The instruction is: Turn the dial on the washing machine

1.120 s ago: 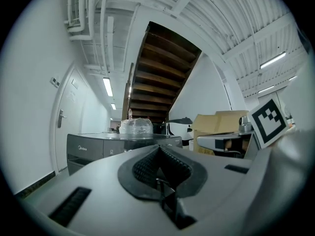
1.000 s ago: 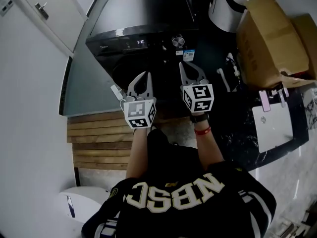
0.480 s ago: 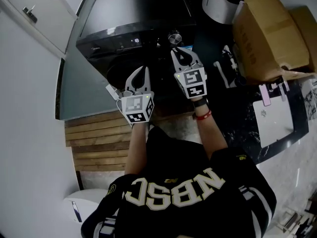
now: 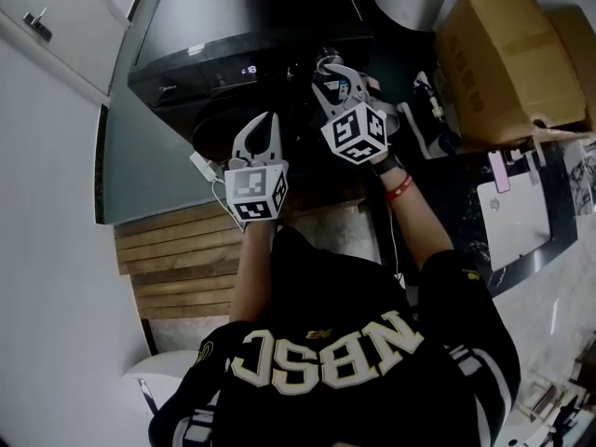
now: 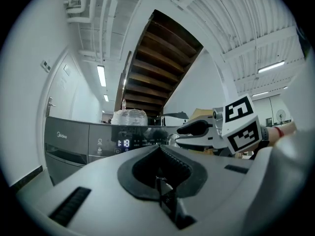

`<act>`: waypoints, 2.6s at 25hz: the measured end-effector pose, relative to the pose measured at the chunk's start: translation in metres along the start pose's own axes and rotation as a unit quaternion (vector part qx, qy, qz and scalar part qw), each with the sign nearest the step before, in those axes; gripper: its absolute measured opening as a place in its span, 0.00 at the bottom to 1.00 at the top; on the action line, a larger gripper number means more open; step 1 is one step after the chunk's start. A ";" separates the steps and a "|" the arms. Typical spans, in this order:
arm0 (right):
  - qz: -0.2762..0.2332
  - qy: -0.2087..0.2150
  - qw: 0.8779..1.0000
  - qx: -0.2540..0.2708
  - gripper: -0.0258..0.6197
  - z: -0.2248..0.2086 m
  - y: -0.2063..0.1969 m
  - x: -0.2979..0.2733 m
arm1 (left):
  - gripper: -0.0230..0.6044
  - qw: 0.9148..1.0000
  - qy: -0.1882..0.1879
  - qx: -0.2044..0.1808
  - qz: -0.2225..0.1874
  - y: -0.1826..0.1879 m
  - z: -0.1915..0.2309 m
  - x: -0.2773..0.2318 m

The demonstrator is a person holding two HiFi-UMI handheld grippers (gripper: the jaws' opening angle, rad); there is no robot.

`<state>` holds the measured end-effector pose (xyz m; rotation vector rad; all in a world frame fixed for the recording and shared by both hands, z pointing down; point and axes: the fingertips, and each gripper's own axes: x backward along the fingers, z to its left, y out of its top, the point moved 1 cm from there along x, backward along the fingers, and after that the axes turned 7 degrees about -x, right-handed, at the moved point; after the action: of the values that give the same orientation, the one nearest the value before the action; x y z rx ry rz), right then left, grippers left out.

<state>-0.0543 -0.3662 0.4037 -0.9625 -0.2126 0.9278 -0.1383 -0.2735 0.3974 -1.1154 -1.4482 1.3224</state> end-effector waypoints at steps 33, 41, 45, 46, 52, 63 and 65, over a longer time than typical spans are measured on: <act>0.101 -0.052 0.913 0.392 0.42 0.007 -0.036 -0.057 | 0.06 1.000 -0.010 0.011 -0.012 0.006 0.021 -0.022; 0.092 -0.057 0.918 0.381 0.42 0.005 -0.036 -0.057 | 0.06 1.000 -0.011 0.012 -0.006 0.001 0.020 -0.025; 0.090 -0.059 0.923 0.368 0.42 0.002 -0.039 -0.057 | 0.06 1.000 -0.012 0.015 -0.006 0.000 0.020 -0.027; 0.090 -0.064 0.925 0.363 0.42 -0.001 -0.041 -0.057 | 0.06 1.000 -0.012 0.016 -0.006 0.000 0.020 -0.027; 0.062 -0.081 0.973 0.209 0.42 -0.013 -0.033 -0.054 | 0.06 1.000 -0.011 0.022 -0.008 0.000 0.022 -0.028; 0.057 -0.091 0.982 0.157 0.42 -0.016 -0.030 -0.053 | 0.06 1.000 -0.015 0.024 -0.007 0.000 0.021 -0.031; 0.055 -0.091 0.983 0.150 0.42 -0.017 -0.030 -0.053 | 0.06 1.000 -0.016 0.024 -0.008 0.000 0.021 -0.032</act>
<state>-0.0601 -0.4234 0.4297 -0.6155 -0.1685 1.1144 -0.1509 -0.3093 0.3948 -1.0541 -1.4378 1.3634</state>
